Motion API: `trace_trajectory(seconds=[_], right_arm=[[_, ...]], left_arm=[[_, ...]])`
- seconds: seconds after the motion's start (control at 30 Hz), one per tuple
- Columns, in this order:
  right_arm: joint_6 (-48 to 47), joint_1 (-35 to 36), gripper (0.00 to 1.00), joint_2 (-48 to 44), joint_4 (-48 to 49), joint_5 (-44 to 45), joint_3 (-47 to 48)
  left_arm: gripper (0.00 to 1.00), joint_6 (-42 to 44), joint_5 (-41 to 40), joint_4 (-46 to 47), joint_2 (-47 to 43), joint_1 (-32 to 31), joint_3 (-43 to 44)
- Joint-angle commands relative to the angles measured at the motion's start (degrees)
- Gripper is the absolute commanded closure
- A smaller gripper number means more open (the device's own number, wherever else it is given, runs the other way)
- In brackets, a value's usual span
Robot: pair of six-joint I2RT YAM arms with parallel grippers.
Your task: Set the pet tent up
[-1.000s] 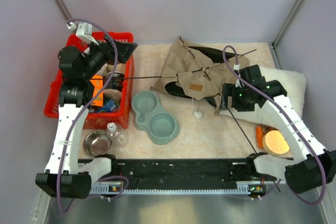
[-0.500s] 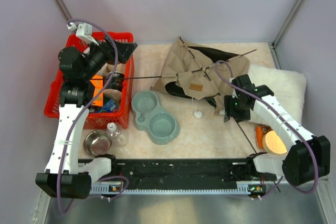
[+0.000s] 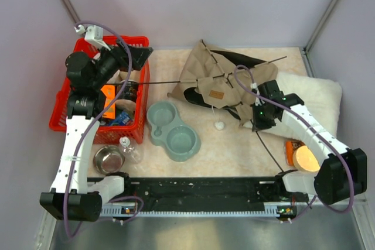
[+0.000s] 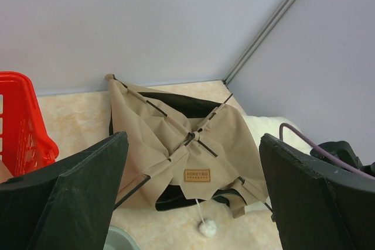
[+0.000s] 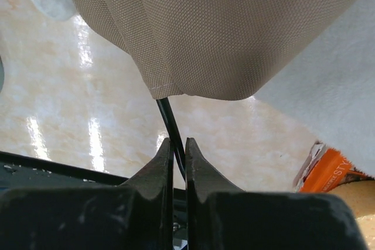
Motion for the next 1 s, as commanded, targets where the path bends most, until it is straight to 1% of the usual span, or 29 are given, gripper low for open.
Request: trace_trajectory(seconds=[0.0,0.07,0.2,0.27,0.43,0.5,0.67,0.8,0.9,0.97], right_arm=[[1.7,0.4,1.0,0.2,5.6,-3.4,5.8],[3.9,0.4,1.0,0.2,7.5,-5.0,7.3],[11.4,0.4,1.0,0.6,12.4,-11.0,10.5],[14.8,0.3,1.0,0.7,15.0,-13.9,11.2],[21.5,0.5,1.0,-0.3,23.7,-17.4,10.9],[22.9,0.5,1.0,-0.5,26.9,-17.0,10.8],[25.8,0.5,1.0,0.2,29.4,-14.2,12.2],[29.4,0.8,1.0,0.2,33.6,-12.8,11.3],[31.8,2.5,1.0,0.3,37.1,-11.9,10.3],[31.8,3.9,1.0,0.9,37.3,-11.1,10.3]], left_arm=[[0.02,0.8,-0.3,2.3,-0.2,0.2,1.3],[0.02,0.6,-0.2,2.2,-0.4,0.1,1.0],[0.02,-0.2,0.1,2.2,-0.6,0.1,0.6],[0.02,-0.6,-0.2,2.0,-0.8,0.1,0.3],[0.02,-1.0,-0.6,1.7,-1.4,0.1,-0.5],[0.03,-1.4,-0.3,1.5,-1.3,0.1,-0.5],[0.03,-3.1,1.0,1.8,-1.1,0.1,-1.7],[0.03,-4.5,2.6,2.5,-0.6,0.1,-2.6],[0.04,-5.7,4.3,3.2,0.0,-0.4,-2.8],[0.04,-5.6,4.5,3.2,0.3,-1.1,-2.6]])
